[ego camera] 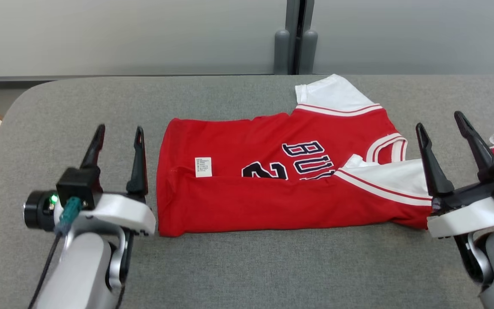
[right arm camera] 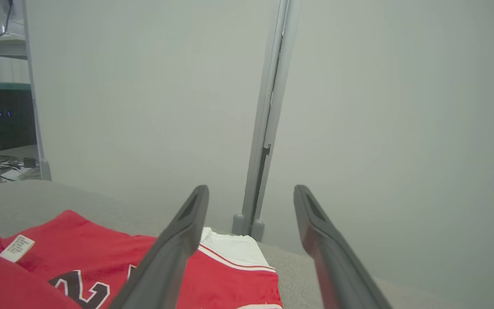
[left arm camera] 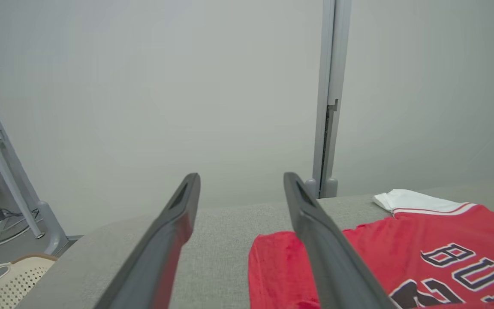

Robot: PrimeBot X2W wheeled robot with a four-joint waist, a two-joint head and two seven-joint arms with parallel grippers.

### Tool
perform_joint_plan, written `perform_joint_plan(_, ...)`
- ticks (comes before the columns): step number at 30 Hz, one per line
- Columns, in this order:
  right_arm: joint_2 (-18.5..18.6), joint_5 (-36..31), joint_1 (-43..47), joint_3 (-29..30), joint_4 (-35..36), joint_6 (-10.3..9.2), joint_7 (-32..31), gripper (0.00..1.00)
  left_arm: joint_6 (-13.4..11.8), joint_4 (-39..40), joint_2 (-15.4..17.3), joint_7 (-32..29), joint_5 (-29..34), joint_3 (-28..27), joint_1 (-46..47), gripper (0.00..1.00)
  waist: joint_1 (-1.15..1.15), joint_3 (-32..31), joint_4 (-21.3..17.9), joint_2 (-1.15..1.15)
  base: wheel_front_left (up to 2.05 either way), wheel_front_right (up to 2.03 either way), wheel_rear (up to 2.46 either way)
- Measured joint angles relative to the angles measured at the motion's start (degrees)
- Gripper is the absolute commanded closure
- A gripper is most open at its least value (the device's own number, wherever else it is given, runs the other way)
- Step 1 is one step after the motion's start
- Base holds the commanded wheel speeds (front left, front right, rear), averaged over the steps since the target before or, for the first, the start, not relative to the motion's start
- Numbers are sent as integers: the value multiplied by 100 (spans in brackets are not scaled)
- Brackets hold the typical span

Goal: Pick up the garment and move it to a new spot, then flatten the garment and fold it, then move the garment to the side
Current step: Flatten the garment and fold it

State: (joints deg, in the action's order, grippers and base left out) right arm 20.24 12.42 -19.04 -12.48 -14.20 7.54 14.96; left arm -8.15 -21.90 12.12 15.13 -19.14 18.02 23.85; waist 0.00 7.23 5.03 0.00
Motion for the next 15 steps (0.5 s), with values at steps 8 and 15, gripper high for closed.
perform_joint_plan(8,-825,-185,1001,611,550,0,1,0,66,949,-513,0,265,-589,-1460,0,0,-401,86,0,0,0,0)
perform_joint_plan(15,-1301,-311,1590,812,701,0,0,0,205,781,-828,0,509,-784,-2070,0,0,-509,60,0,0,0,0)
